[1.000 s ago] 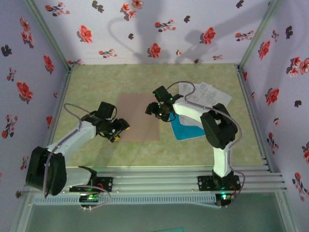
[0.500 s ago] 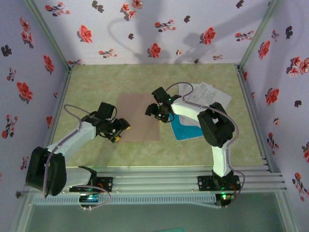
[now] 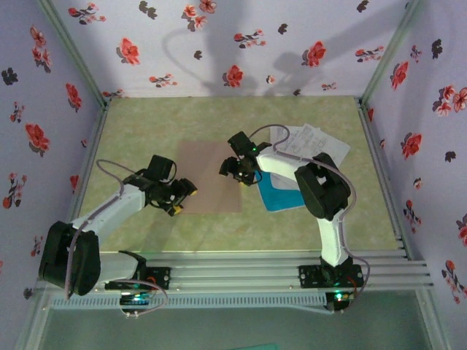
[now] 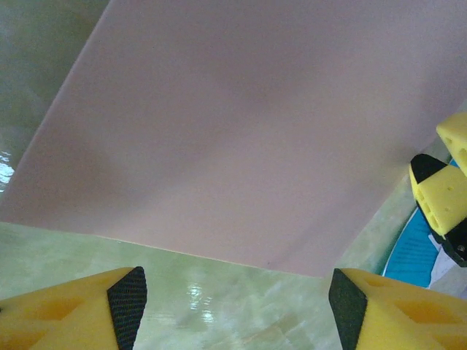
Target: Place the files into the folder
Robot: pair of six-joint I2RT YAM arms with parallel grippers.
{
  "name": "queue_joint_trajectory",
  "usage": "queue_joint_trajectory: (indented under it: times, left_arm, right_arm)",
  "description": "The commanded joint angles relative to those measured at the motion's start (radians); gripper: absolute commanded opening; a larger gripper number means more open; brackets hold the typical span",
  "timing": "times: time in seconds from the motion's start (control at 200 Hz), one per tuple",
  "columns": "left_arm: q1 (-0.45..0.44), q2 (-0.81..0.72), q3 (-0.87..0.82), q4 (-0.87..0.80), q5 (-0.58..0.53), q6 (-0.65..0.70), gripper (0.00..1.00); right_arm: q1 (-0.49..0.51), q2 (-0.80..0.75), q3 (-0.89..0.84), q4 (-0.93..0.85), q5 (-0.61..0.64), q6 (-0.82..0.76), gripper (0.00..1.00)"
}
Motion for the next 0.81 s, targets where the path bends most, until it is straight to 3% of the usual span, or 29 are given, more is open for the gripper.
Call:
queue_joint_trajectory:
  times: [0.0,0.35,0.8]
  left_arm:
    - [-0.009,-0.028,-0.044,0.037,0.027,-0.078,0.72]
    - [-0.082,-0.047,-0.243,0.349,-0.045,-0.392,0.7]
    - [-0.127,0.022,-0.306,0.571,-0.136,-0.511,0.61]
  right_arm:
    - [0.012,0.035,0.012,-0.067,0.023,-0.004,0.69]
    - [0.016,0.052,0.04,-0.121,0.04,-0.008,0.68]
    - [0.015,0.056,0.051,-0.141,0.025,-0.016,0.69]
